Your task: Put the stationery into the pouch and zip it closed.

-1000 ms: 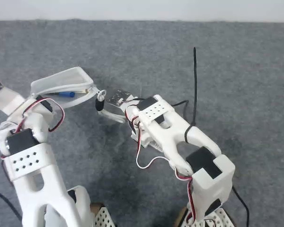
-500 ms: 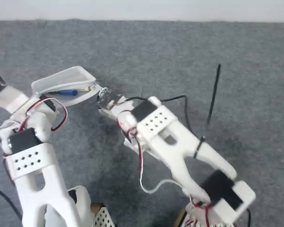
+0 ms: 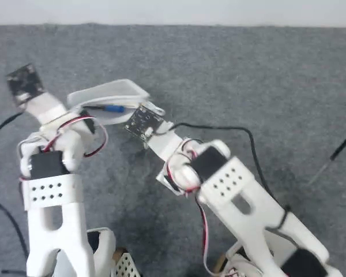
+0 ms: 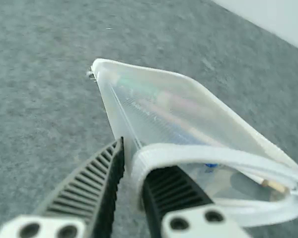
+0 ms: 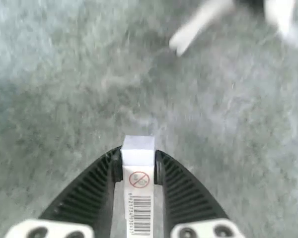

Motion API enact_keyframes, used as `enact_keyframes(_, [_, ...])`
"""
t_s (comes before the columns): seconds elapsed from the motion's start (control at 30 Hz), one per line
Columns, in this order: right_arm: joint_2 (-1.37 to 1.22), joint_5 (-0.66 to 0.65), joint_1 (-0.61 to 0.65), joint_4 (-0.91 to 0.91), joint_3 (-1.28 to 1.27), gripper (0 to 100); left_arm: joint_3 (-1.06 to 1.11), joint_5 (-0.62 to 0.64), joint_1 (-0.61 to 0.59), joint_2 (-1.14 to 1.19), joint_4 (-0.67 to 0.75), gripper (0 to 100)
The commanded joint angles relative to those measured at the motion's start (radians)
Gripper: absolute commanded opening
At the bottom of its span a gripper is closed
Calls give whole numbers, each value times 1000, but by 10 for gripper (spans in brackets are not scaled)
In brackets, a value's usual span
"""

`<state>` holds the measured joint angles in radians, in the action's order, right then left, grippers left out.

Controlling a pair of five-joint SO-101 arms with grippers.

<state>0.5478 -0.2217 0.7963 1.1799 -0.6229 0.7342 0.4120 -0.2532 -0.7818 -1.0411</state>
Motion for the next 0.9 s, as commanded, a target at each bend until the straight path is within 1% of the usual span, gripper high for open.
enact_keyframes(0.0, [179, 11, -16, -203, -141, 7, -163, -31, 89, -14, -121, 9])
enact_keyframes(0.17, [415, 11, -16, -406, -350, 7, -154, -46, 100, -14, -114, 9])
enact_keyframes(0.53, [874, 9, -13, -624, -566, 6, -147, -46, 98, -9, -110, 9])
enact_keyframes(0.7, [990, 8, -13, -800, -667, 6, -130, -46, 95, -14, -107, 9])
enact_keyframes(0.87, [1010, 9, -13, -1024, -710, 6, -128, -46, 95, -14, -107, 9])
